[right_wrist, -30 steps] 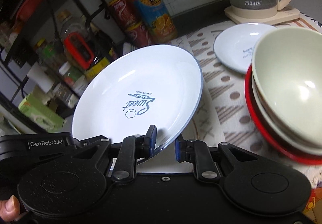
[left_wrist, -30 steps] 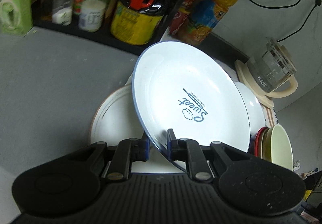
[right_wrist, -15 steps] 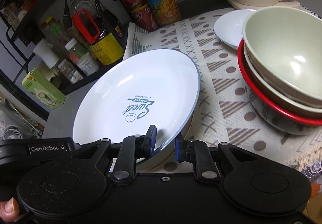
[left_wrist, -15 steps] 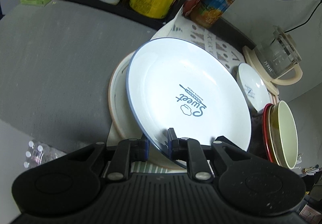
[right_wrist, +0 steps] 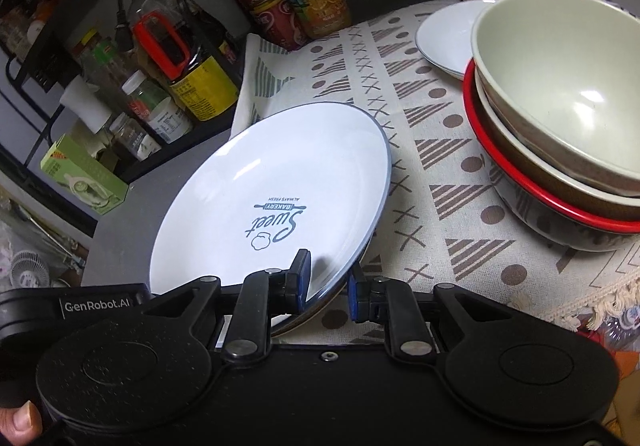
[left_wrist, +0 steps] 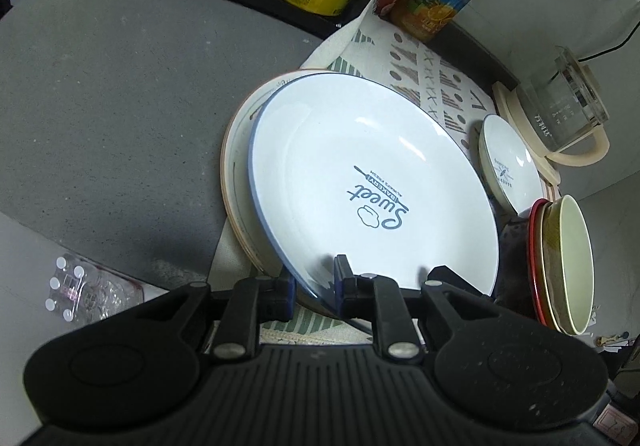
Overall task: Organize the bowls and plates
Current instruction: 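Lift the 'Sweet' plate and lower it onto the white flower-pattern plate, then set the 'Sweet' plate flat on the flower plate and open both grippers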
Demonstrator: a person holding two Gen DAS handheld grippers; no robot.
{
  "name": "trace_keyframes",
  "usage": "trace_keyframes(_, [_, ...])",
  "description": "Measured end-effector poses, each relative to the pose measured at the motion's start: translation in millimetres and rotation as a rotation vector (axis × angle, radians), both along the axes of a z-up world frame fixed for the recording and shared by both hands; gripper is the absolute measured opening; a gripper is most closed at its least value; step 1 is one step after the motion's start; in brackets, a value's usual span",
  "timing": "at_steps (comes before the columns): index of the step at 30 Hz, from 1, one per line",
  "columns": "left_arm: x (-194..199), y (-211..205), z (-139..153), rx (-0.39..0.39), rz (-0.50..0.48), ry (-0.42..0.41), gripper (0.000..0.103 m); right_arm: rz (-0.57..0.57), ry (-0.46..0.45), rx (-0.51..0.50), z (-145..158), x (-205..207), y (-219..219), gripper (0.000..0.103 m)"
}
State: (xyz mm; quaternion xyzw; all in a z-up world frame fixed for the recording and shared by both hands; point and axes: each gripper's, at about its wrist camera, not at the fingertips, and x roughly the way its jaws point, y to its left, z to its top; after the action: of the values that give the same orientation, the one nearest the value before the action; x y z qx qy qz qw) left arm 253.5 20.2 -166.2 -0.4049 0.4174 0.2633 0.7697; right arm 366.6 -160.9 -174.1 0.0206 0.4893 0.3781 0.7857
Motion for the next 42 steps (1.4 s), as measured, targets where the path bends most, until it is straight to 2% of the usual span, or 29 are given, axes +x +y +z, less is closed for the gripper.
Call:
trace_keyframes(5, [6.4, 3.3, -3.3, -0.036, -0.012, 0.014, 0.018, -0.018, 0.016, 0.001, -0.5, 4.0, 0.3, 0.018])
trace_keyframes(8, [11.8, 2.9, -2.8, -0.045, -0.046, 0.03, 0.023, -0.025, 0.017, 0.002, -0.2, 5.5, 2.0, 0.018])
trace_keyframes(14, [23.6, 6.8, 5.8, -0.052, -0.111, 0.118, 0.034, -0.031, 0.015, -0.003, -0.5, 7.1, 5.5, 0.018])
trace_keyframes(19, [17.9, 15.3, 11.1, -0.06, -0.111, 0.137, 0.034, -0.027, -0.002, -0.005, 0.7, 8.2, 8.7, 0.017])
trace_keyframes(27, [3.9, 30.8, 19.9, 0.005, -0.074, 0.124, 0.035, -0.005, -0.047, -0.052, -0.7, 9.1, 15.0, 0.014])
trace_keyframes(30, [6.9, 34.4, 13.2, 0.034, -0.071, 0.144, 0.035, 0.013, -0.085, -0.078, 0.2, 7.2, 19.5, 0.014])
trace_keyframes(33, [6.6, 39.0, 1.1, 0.014, -0.055, 0.167, 0.035, 0.03, -0.105, -0.092, 0.7, 6.8, 21.8, 0.014])
trace_keyframes(42, [2.2, 43.5, -5.9, 0.008, -0.031, 0.136, 0.035, 0.07, -0.16, -0.143, 4.1, 2.1, 28.1, 0.013])
